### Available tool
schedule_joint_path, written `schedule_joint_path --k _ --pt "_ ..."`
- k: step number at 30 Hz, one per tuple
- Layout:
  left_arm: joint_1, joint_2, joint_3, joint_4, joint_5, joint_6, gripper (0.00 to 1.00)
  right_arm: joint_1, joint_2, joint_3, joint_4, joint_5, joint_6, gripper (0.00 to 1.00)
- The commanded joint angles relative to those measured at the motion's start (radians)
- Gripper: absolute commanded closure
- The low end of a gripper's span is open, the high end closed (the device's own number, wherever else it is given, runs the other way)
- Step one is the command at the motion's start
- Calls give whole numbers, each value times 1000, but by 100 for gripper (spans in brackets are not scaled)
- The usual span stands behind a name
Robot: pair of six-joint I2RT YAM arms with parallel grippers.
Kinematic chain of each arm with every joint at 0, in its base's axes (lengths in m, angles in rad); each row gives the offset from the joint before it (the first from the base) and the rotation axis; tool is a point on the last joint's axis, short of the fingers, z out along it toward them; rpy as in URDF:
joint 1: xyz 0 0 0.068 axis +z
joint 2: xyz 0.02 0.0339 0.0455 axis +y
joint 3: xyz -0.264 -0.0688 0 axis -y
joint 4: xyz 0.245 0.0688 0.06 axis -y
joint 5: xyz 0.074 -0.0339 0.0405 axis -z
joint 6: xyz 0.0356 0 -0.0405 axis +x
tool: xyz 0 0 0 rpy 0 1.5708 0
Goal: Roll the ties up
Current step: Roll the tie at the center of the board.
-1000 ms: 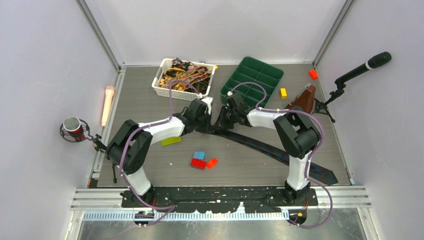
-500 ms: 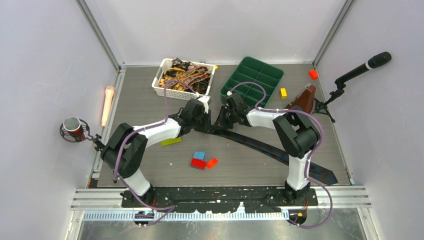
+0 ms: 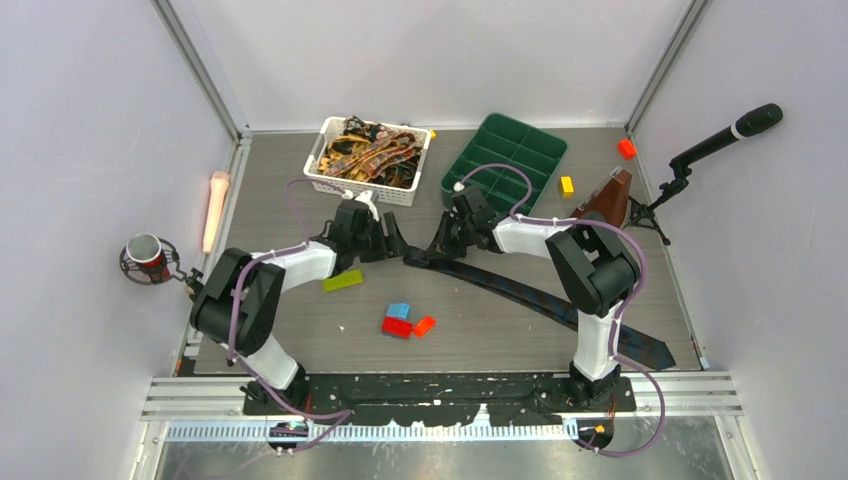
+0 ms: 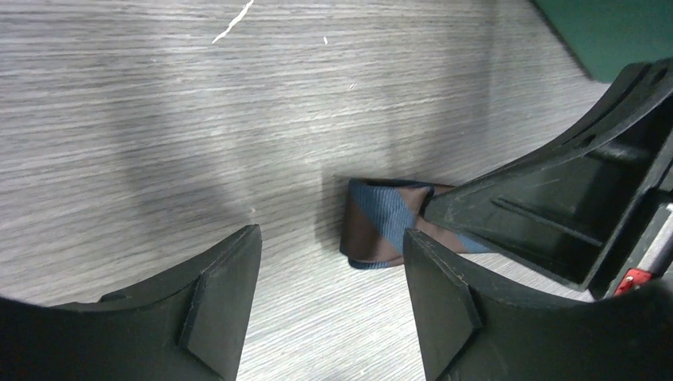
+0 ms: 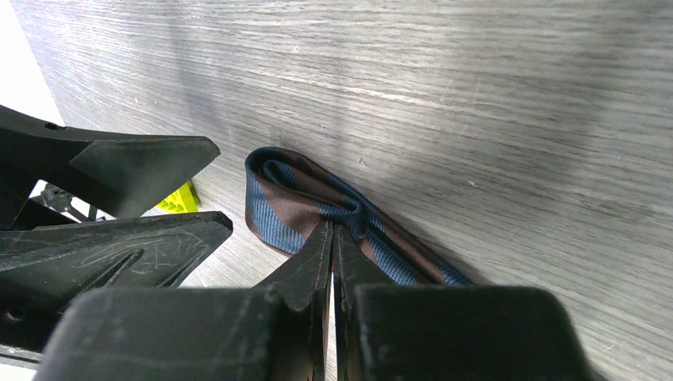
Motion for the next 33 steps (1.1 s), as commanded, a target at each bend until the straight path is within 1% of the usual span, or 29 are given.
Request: schedule_joint_path --k 1,5,13,17,23,33 --pt "6 33 0 126 69 -66 31 -2 11 15 -13 31 -9 93" --pt "8 71 -7 167 114 -81 29 -2 9 11 -10 32 -7 93" --pt "8 96 -52 188 147 -84 30 -2 3 6 -8 35 -7 93" --pt "8 120 -60 216 176 -99 34 -2 3 4 -8 38 -6 93" --pt "8 148 -60 228 215 -99 44 -2 0 -1 -8 44 -5 93" --pt "8 142 -80 234 228 -90 60 -2 0 -5 -5 46 -2 93"
